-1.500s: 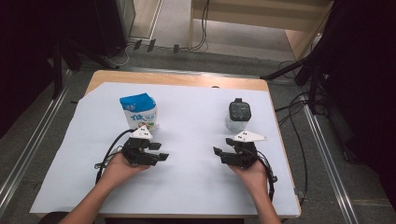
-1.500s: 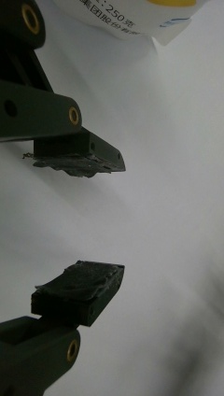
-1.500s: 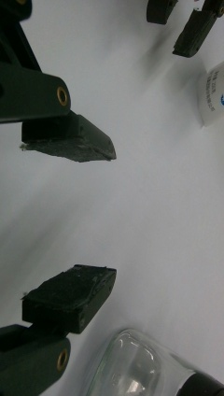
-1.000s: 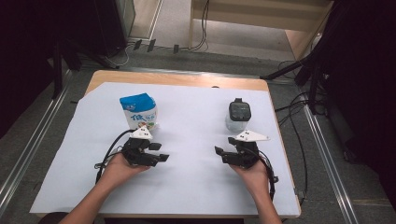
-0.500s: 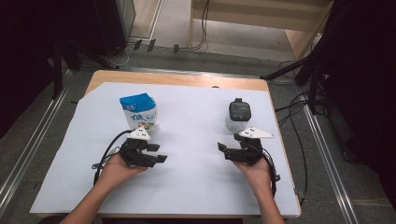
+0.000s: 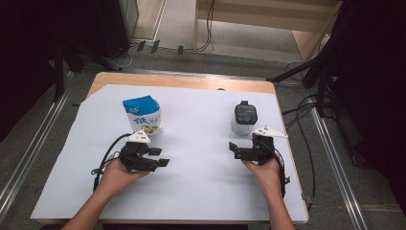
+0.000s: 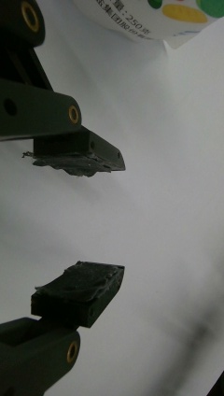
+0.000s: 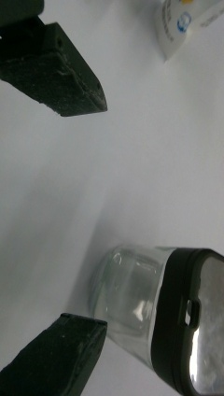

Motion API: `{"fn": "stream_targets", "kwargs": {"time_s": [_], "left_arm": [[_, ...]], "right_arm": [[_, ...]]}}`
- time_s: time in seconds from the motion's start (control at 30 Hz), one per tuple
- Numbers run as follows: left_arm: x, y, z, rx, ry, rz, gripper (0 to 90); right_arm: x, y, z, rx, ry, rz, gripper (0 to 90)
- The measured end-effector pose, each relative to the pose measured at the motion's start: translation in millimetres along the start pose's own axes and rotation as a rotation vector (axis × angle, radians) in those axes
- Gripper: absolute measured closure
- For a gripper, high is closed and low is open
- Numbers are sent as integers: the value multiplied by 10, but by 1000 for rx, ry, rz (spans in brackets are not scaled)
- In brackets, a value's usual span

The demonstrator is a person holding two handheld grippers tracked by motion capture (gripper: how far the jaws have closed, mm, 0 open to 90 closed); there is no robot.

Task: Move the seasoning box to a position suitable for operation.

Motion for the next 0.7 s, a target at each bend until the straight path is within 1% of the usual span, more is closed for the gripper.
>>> {"fn": "stream_targets", "kwargs": {"time_s": [0.03,0.07,0.1,0.17,0.2,0.27,0.33,0.43,0.47,0.5,0.57,0.6,0.67,0.7], "left_arm": [[3,-5,0,-2,2,-1,423],[7,-10,-6,-15,5,3,417],[14,-20,-3,-26,-1,1,408],[21,-26,5,-19,-3,11,402],[24,-24,9,-19,0,20,403],[30,-24,18,-8,1,19,399],[39,-19,25,1,0,20,395],[51,-24,32,-7,0,27,385],[53,-28,34,-17,1,36,369],[54,-35,43,-24,-4,46,350],[46,-40,59,-29,-2,65,311],[40,-35,66,-23,5,73,300],[36,-34,78,-19,4,73,288],[33,-27,87,-17,7,77,288]], "right_arm": [[0,17,-9,11,-6,5,0],[-3,30,-15,27,-7,5,0],[-9,37,-12,36,-6,7,0],[-28,34,3,30,9,8,0],[-38,40,3,35,12,6,0],[-48,68,-11,45,9,5,0],[-54,110,-30,56,7,-6,0],[-79,179,-47,66,23,-28,0],[-89,196,-54,66,25,-37,0],[-101,212,-65,70,17,-41,0],[-130,240,-87,97,12,-31,0],[-148,255,-94,109,11,-35,0],[-183,284,-106,114,29,-54,10],[-183,284,-106,114,29,-54,10]]}}
Point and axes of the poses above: each handheld gripper's, and its own axes: z roughly backward along the jaws, x roughly out of its underside, y roughly to its right, the point moved 4 cm from there along -z, roughly forward along the jaws, and after that the axes turned 2 degrees about z, right-handed, at the moved point
